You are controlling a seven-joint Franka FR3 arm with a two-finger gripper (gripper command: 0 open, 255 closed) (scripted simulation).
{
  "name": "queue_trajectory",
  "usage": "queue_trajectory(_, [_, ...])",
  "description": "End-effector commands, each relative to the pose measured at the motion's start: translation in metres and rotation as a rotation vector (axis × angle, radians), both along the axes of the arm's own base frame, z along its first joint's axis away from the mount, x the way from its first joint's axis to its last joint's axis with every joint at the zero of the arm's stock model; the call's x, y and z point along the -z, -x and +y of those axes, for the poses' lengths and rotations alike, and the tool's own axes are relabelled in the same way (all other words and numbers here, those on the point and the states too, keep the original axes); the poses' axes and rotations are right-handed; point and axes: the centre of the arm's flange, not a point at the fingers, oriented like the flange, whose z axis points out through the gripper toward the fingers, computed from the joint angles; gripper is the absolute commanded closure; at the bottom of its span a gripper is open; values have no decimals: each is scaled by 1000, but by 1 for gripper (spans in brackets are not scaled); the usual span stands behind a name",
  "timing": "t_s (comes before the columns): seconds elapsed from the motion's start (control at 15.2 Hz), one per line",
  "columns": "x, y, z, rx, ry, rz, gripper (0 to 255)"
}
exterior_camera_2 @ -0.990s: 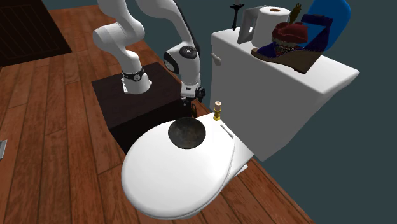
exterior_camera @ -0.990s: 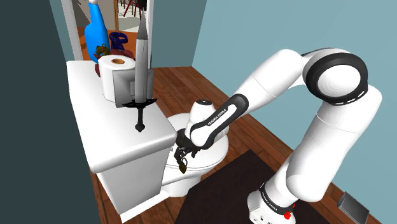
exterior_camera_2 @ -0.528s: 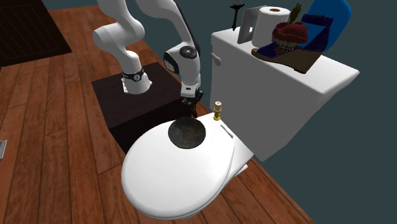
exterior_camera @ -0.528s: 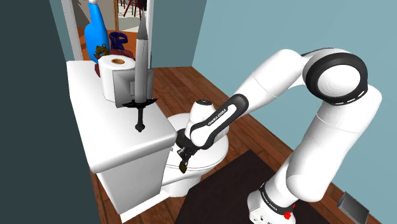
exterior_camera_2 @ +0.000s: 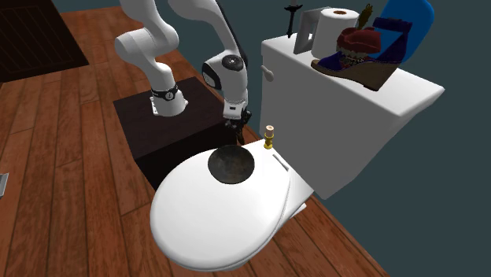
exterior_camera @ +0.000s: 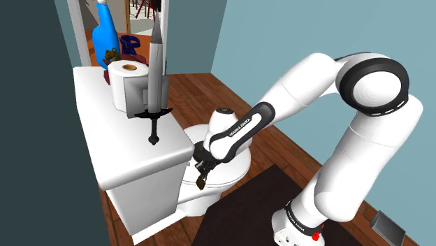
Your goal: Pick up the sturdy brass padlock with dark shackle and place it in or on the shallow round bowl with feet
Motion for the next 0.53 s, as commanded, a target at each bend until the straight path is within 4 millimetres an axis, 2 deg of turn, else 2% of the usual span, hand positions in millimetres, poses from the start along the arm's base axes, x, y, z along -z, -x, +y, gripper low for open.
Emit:
queue_trajectory(0.0, [-9, 0, 1, 0, 0, 0, 255])
queue_trajectory(0.46, [-46, 0, 1, 0, 0, 0, 255])
